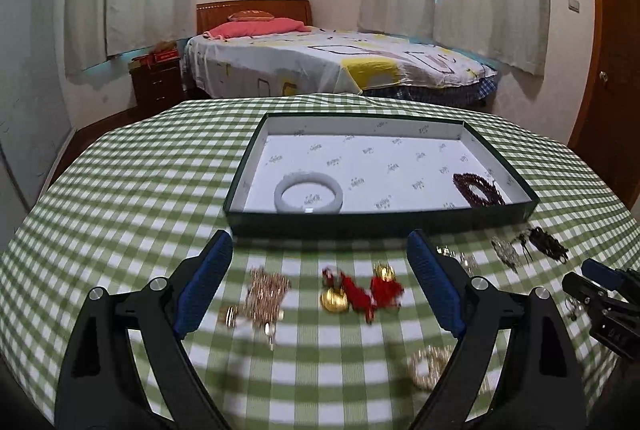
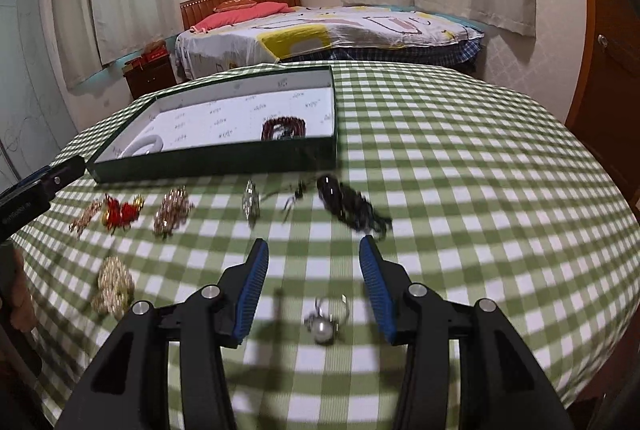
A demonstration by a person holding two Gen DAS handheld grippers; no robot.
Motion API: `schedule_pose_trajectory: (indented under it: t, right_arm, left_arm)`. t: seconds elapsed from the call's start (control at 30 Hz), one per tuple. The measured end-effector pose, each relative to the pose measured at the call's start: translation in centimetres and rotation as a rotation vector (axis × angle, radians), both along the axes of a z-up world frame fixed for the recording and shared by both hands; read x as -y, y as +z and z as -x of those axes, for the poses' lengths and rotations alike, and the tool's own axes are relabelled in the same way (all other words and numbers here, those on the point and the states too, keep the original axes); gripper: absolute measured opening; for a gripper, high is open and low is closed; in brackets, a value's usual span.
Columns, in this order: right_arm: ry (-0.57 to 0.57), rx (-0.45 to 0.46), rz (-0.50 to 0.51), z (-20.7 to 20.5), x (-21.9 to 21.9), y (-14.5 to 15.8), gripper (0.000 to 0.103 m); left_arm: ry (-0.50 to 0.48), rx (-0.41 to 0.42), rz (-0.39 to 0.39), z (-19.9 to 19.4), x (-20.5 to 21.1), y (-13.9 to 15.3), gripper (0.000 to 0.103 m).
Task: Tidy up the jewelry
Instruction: 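Move the right tool to the pearl ring and grasp it, then grasp the pearl strand with the left tool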
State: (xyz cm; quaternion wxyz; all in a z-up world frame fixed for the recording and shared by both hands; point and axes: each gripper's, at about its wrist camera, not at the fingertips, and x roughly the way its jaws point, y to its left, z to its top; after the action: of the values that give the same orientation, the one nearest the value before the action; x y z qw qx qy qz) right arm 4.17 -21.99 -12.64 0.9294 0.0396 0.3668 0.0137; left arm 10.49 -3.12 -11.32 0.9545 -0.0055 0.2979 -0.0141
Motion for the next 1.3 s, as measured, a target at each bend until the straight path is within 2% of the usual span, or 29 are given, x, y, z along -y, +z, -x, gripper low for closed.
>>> schedule_pose_trajectory:
  t: [0.23, 0.4, 0.57, 0.63, 0.97, 1.3]
  right_arm:
    - [-0.022, -0.022, -0.012, 1.5, 0.2, -1.5, 0.047]
    - [-0.034, -0.018, -0.020, 2.2, 0.5, -1.9, 0.041]
    - [-0.026, -0.015, -0.021, 2.7, 0.2, -2.1, 0.024]
    - [-0.019, -0.013, -0.022, 2.8, 0.0, -2.1, 0.022]
    - [0.002, 0.006, -0.028, 3.4, -0.4, -1.8, 0.022]
    - [0.018, 0.015, -0.041, 3.5, -0.5, -1.7, 0.022]
  left_arm:
    - [-0.011, -0.025, -0.024, 2.5, 0.8, -1.4, 0.087]
    - [-0.032, -0.030, -0.030, 3.5, 1.5, -1.8, 0.087]
    - [-0.050, -0.033, -0.043, 4.2, 2.1, -2.0, 0.087]
    - [-0.054, -0.038, -0.044, 4.4, 2.3, -2.1, 0.087]
    - [-0.092, -0.080, -0.024, 4.8, 3.2, -2.8, 0.087]
    - [-0.148, -0.111, -0.040, 4.7, 5.1, -3.7, 0.086]
